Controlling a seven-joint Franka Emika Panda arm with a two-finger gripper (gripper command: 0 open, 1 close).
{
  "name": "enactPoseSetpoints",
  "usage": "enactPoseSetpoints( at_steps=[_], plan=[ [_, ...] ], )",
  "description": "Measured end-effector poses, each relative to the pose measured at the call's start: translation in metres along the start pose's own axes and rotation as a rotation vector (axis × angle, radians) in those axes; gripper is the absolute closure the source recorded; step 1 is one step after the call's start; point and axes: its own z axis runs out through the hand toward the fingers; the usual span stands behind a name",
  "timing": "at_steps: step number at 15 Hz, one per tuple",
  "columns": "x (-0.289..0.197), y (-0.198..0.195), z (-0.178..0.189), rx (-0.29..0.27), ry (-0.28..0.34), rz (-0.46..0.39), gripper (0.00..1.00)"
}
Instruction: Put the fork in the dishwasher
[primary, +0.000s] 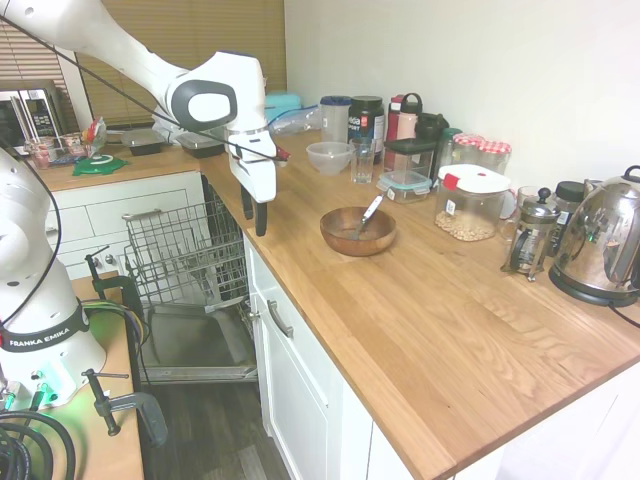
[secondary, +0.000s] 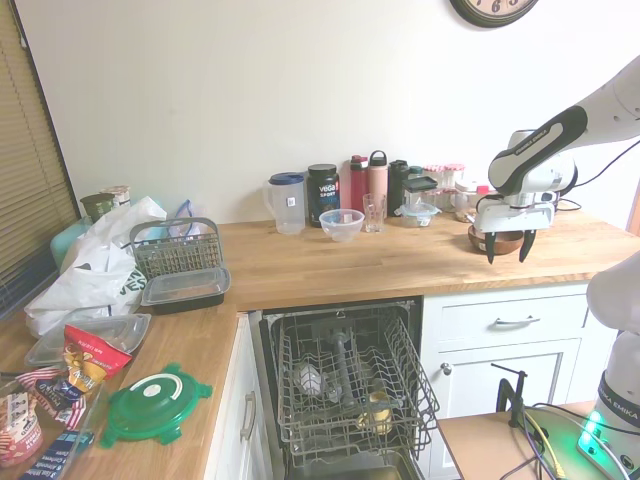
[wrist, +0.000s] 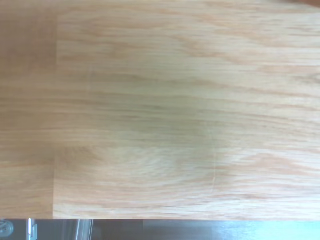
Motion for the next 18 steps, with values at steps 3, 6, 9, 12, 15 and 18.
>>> enactPoseSetpoints(
  at_steps=[3,6,9,12,15,18],
  plan=[
    [-0.003,-0.014,-0.001,0.013,0.031,0.029,0.0],
    [-0.015,-0.04,-0.02,0.068,0.093,0.096,0.0],
    [-0.002,-0.04,-0.037,0.09,0.135,0.164,0.0],
    [0.043,-0.025,-0.055,0.141,0.202,0.232,0.0],
    [0.073,-0.039,-0.057,0.179,0.277,0.215,0.0],
    [0.099,-0.07,-0.037,0.165,0.276,0.194,0.0]
  ],
)
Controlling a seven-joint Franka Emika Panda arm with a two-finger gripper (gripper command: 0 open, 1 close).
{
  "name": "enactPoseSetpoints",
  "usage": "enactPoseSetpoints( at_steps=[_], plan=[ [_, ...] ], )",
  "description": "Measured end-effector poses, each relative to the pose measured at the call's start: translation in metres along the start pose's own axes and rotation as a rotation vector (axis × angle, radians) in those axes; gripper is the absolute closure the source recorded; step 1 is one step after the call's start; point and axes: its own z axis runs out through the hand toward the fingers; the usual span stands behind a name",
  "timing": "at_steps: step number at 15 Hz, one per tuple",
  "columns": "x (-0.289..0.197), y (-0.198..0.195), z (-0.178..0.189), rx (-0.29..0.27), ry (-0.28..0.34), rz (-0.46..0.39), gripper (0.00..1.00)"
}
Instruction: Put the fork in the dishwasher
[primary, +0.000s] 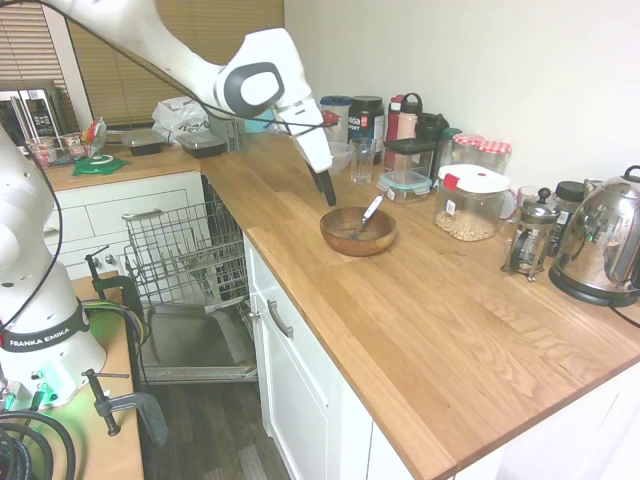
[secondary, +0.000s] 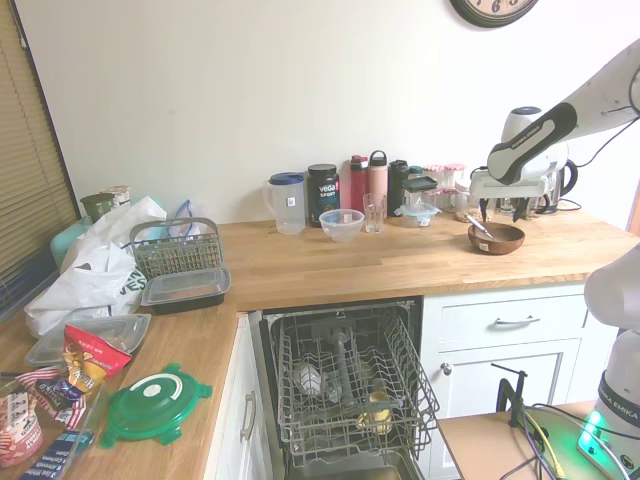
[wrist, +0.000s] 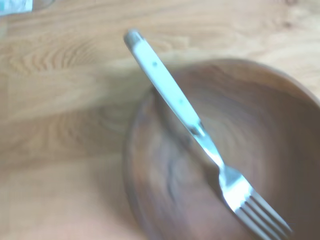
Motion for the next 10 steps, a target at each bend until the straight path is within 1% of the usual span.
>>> enactPoseSetpoints(
  at_steps=[3,4,6,10],
  plan=[
    [0.014,-0.017,0.047,-0.018,-0.029,0.007,0.0],
    [0.021,-0.02,0.06,-0.015,-0.032,0.013,1.0],
    [0.031,-0.024,0.076,-0.009,-0.027,0.017,1.0],
    [0.038,-0.03,0.082,0.005,-0.023,0.017,1.0]
  ],
)
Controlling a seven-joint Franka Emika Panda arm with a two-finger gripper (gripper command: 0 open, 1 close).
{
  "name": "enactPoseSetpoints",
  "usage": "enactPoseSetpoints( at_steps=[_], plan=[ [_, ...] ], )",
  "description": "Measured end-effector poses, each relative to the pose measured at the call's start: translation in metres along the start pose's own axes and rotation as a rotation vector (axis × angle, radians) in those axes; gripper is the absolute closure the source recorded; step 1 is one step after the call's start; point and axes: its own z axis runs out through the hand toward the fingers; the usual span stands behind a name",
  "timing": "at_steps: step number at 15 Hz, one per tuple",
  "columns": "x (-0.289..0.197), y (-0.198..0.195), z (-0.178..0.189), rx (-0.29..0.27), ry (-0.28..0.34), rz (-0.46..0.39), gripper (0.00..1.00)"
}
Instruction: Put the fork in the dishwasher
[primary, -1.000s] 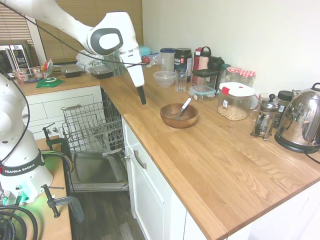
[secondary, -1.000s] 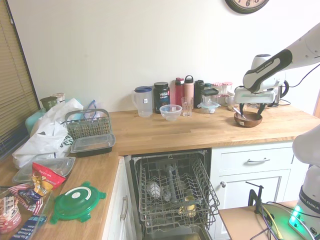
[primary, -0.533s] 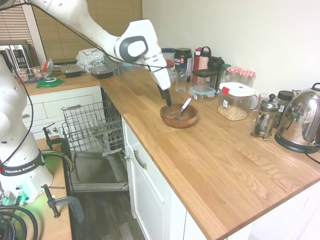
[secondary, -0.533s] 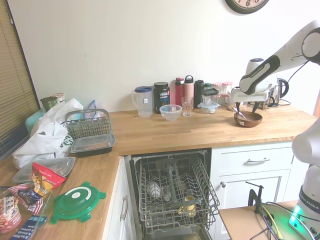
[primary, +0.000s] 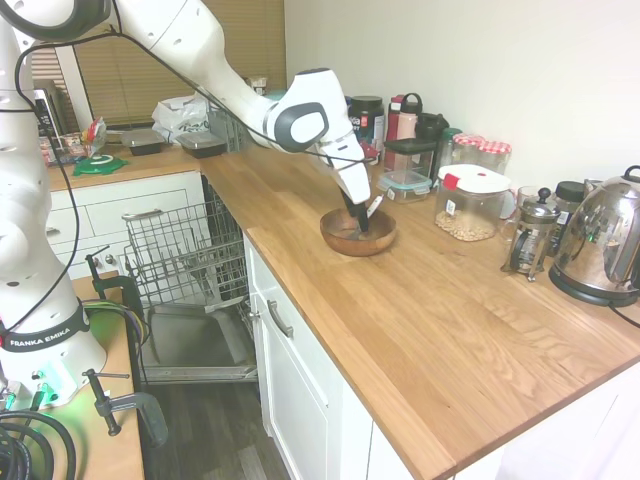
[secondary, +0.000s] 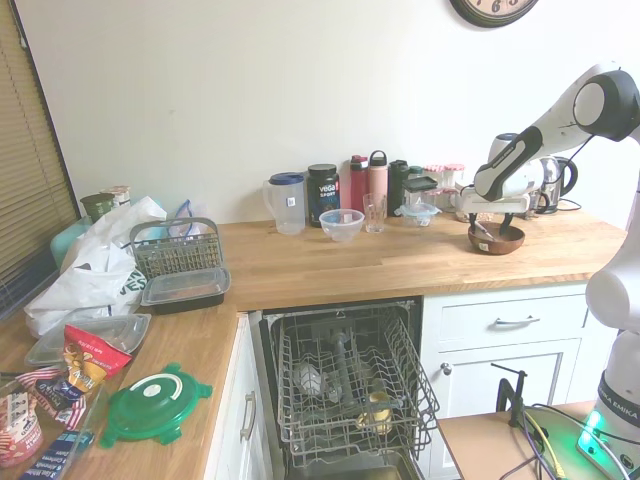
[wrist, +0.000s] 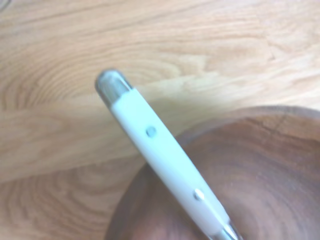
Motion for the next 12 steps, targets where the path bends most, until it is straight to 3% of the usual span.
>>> enactPoseSetpoints(
  at_steps=[7,12],
  plan=[
    [0.011,-0.005,0.021,0.005,-0.024,-0.015,1.0],
    [0.014,-0.011,0.021,0.017,-0.008,-0.022,1.0]
  ],
)
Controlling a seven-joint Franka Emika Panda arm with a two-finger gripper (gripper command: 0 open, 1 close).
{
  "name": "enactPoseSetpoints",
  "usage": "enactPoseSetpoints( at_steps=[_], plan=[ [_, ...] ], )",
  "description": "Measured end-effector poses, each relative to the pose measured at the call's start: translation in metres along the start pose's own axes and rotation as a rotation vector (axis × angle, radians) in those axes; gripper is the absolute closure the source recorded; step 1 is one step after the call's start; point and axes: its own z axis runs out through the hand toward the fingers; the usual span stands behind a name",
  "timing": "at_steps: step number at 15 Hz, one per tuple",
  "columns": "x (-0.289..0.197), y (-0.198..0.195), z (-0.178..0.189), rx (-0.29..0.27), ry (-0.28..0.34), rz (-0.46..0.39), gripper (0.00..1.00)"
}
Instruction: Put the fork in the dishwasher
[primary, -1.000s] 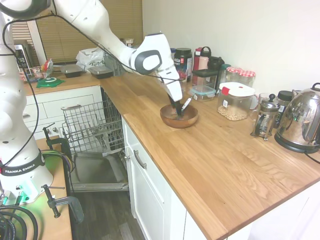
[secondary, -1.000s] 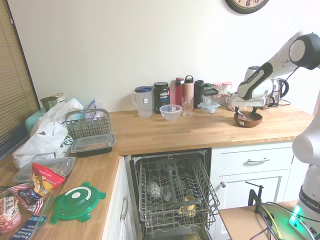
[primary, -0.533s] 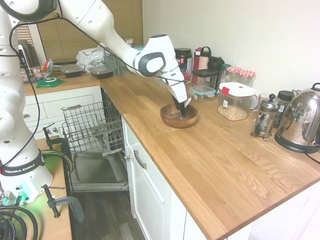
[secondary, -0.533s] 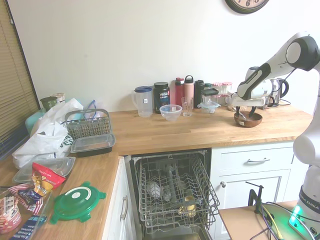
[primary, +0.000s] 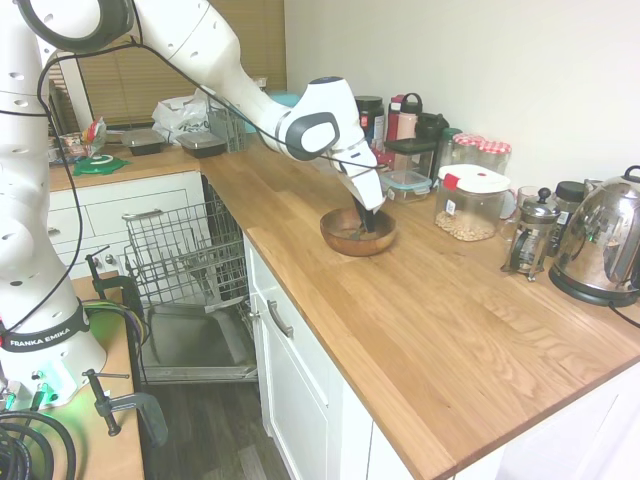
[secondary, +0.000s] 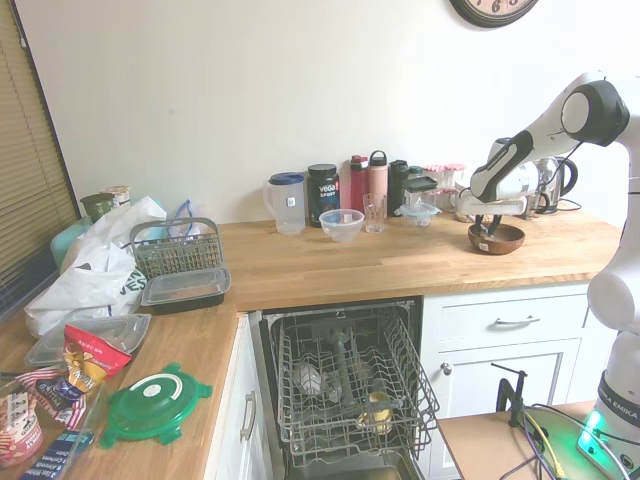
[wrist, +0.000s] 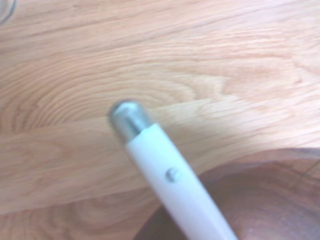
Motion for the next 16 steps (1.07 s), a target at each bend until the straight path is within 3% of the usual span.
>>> enactPoseSetpoints(
  at_steps=[5,11,16],
  plan=[
    [0.003,0.003,0.001,-0.001,0.004,0.013,1.0],
    [0.013,0.028,-0.004,0.001,0.045,0.091,1.0],
    [0.023,0.066,-0.058,0.026,0.119,0.148,1.0]
  ],
)
